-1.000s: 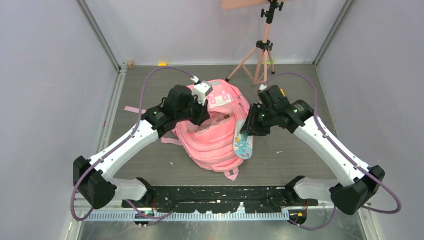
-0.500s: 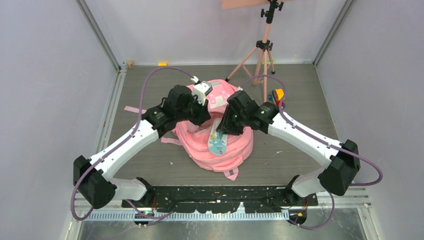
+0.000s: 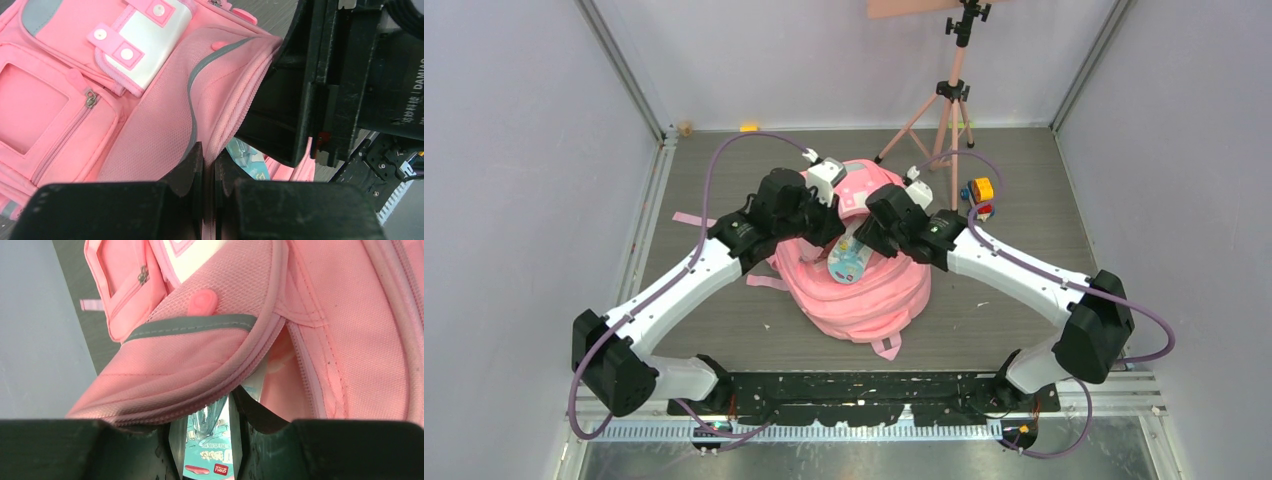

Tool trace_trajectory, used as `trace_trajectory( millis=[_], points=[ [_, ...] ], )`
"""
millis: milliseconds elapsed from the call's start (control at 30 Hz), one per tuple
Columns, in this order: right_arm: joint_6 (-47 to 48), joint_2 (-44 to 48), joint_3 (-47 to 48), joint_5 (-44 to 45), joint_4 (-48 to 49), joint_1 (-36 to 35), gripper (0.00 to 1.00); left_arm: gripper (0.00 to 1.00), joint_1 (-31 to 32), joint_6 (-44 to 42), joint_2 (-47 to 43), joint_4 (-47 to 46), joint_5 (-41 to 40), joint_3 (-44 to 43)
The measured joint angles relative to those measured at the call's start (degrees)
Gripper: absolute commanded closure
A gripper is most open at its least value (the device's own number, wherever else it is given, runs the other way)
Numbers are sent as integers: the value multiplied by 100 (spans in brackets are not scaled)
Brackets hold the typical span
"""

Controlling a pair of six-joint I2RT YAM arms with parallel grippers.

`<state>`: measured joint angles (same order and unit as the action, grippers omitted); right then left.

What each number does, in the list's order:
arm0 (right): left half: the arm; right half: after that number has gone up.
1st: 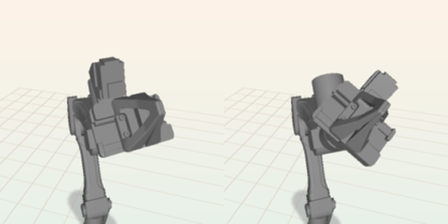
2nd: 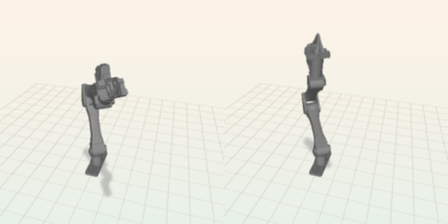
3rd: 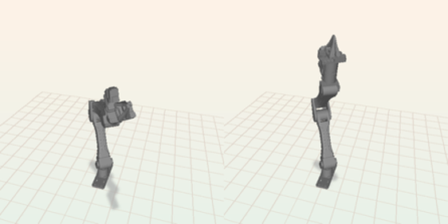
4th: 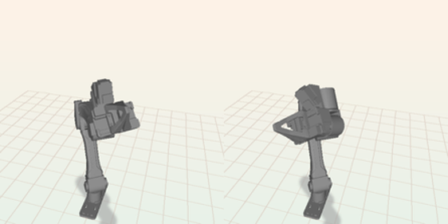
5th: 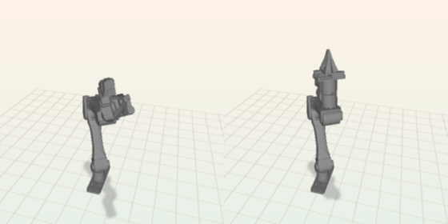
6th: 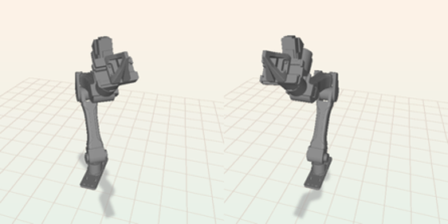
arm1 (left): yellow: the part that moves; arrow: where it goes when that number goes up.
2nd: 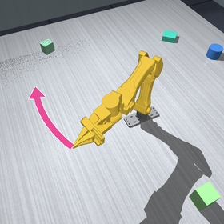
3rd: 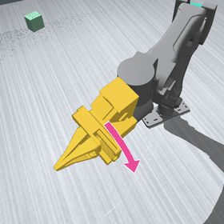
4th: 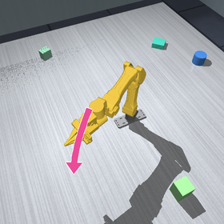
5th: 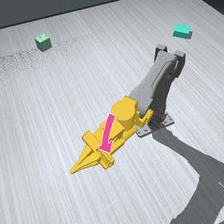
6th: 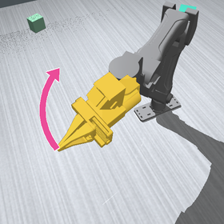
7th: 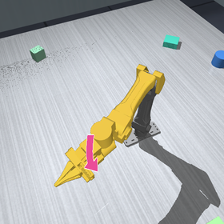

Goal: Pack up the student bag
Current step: Place the personal item in the student bag.

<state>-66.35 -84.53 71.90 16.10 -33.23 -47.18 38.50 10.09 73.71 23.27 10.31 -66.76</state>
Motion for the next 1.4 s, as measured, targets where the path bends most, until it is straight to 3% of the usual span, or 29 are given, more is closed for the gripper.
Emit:
trace_trajectory(
  millis=[267, 400, 467, 733, 1067, 1400],
  points=[
    [-590, -94, -470, 789, 793, -129, 98, 100, -9, 90, 90, -181, 39, 81],
    [-673, -214, -579, 1266, 1193, -223, 80, 100, -48, 155, 111, -282, 31, 111],
    [-658, -247, -612, 1445, 1335, -256, 63, 100, -52, 153, 114, -295, 20, 114],
    [-411, 0, -1029, 1692, 1674, -286, 41, 100, -39, 146, 114, -289, -4, 114],
    [136, 938, -1561, 1768, 1620, -286, 42, 100, -20, 140, 114, -208, 2, 114],
    [975, 354, -1626, 1377, 2527, -369, 49, 100, -22, 103, 114, -197, 17, 114]
  ],
)
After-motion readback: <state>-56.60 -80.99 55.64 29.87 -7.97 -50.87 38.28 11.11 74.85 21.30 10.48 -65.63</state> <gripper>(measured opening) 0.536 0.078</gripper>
